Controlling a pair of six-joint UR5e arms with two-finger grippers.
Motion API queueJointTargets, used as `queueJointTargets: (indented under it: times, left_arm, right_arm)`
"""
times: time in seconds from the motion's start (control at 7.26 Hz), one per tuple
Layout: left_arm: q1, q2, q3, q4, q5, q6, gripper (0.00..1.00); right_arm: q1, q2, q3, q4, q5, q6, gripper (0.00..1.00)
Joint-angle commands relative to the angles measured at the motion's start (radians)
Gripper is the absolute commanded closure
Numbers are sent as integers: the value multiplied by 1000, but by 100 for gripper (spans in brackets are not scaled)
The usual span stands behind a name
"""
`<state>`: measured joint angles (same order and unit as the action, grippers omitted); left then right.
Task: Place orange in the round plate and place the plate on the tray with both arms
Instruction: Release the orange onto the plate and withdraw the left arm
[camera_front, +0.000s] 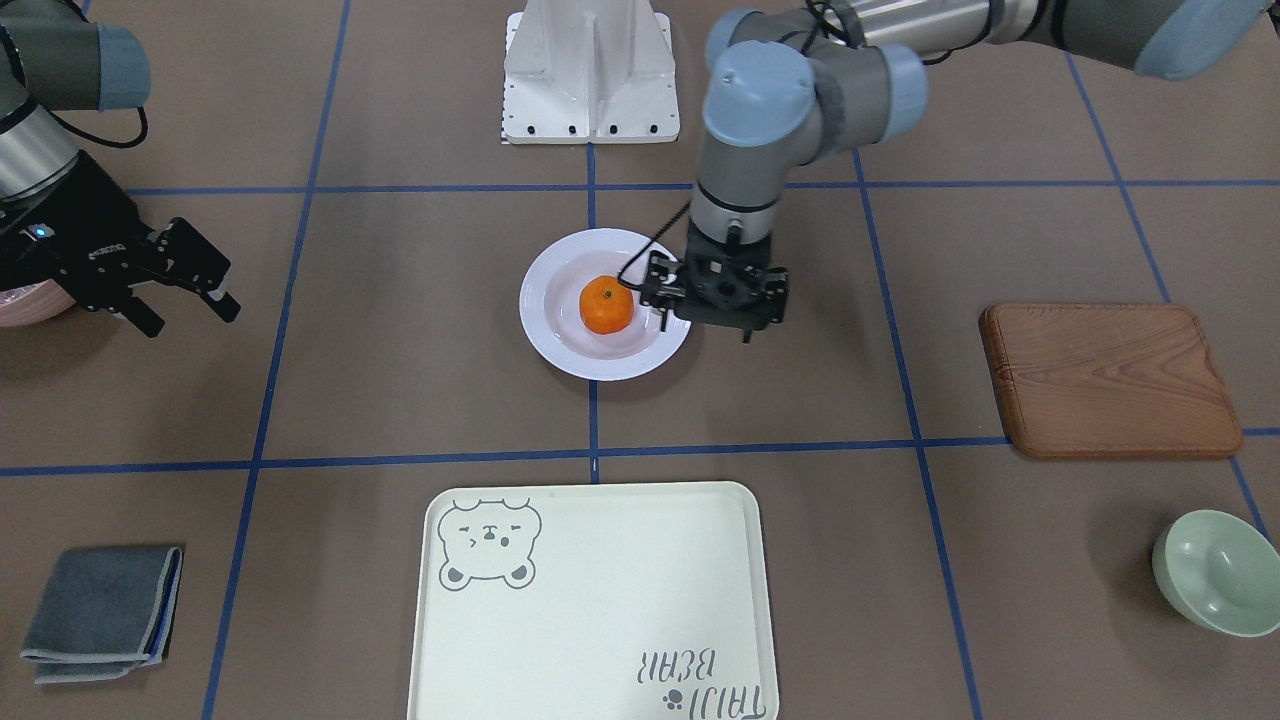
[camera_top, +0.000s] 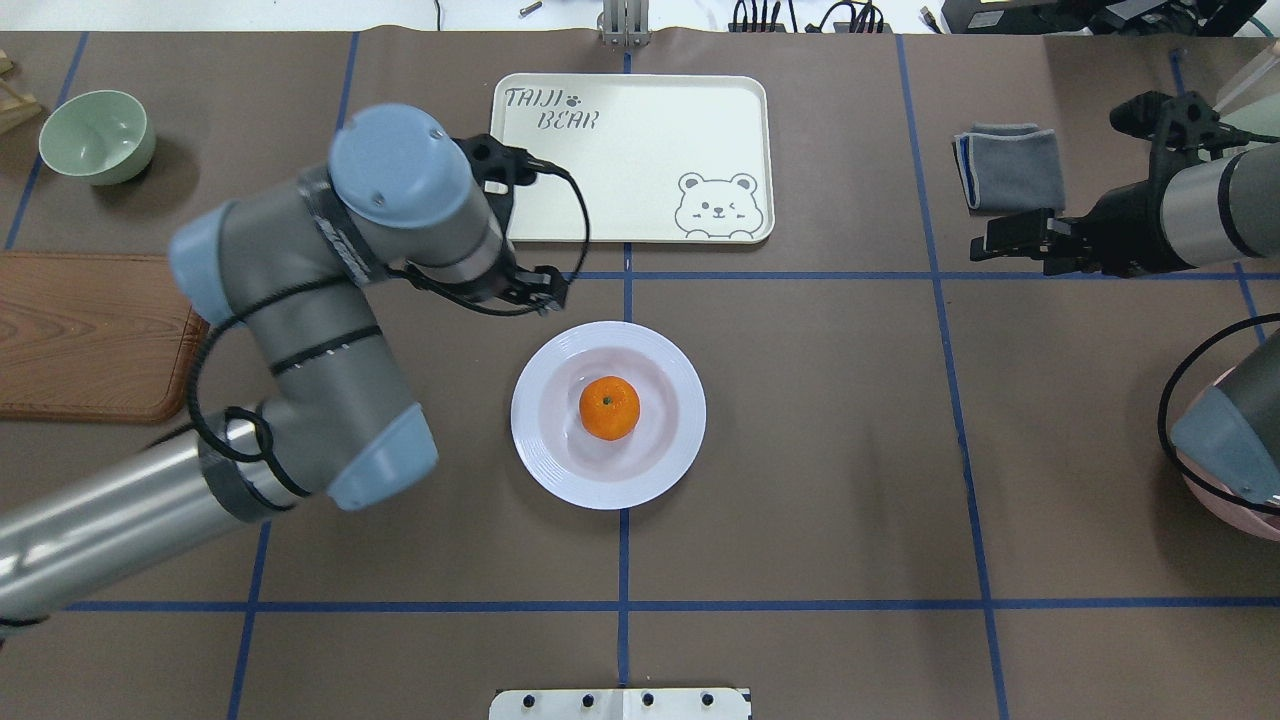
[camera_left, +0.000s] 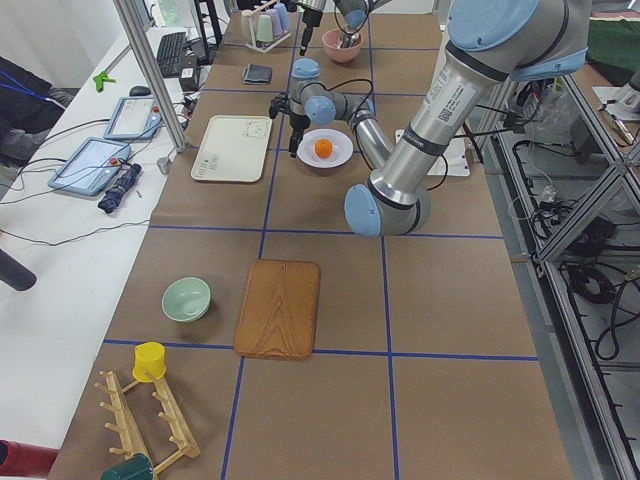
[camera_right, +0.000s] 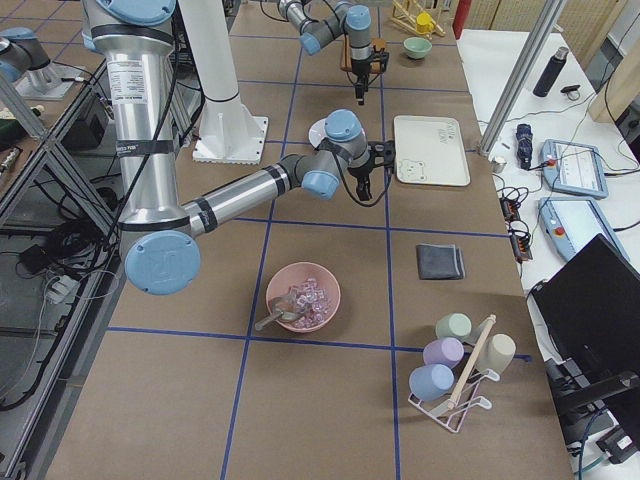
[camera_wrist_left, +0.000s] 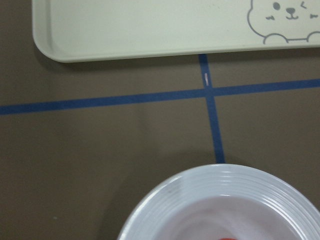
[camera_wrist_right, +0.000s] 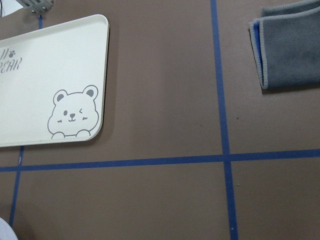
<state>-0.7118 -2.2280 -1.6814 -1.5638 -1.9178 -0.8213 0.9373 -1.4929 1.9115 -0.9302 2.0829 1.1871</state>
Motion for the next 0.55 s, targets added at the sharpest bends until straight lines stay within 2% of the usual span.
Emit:
queueJointTargets:
  times: [0.0, 0.14, 0.28, 0.41]
  left_arm:
    - [-249, 126, -8, 85, -120, 521, 0]
    - [-356, 163, -6, 140, -159, 703, 0]
    - [-473, 169, -1, 212, -226, 794, 0]
    - [-550, 241, 18, 218, -327, 841, 0]
  right_arm:
    - [-55, 11, -2, 95, -36, 244, 2]
    - [-93, 11, 0, 129, -94, 282, 1]
    - [-138, 22, 1, 133, -157, 346, 2]
    - [-185, 51, 6, 133, -237, 415, 1]
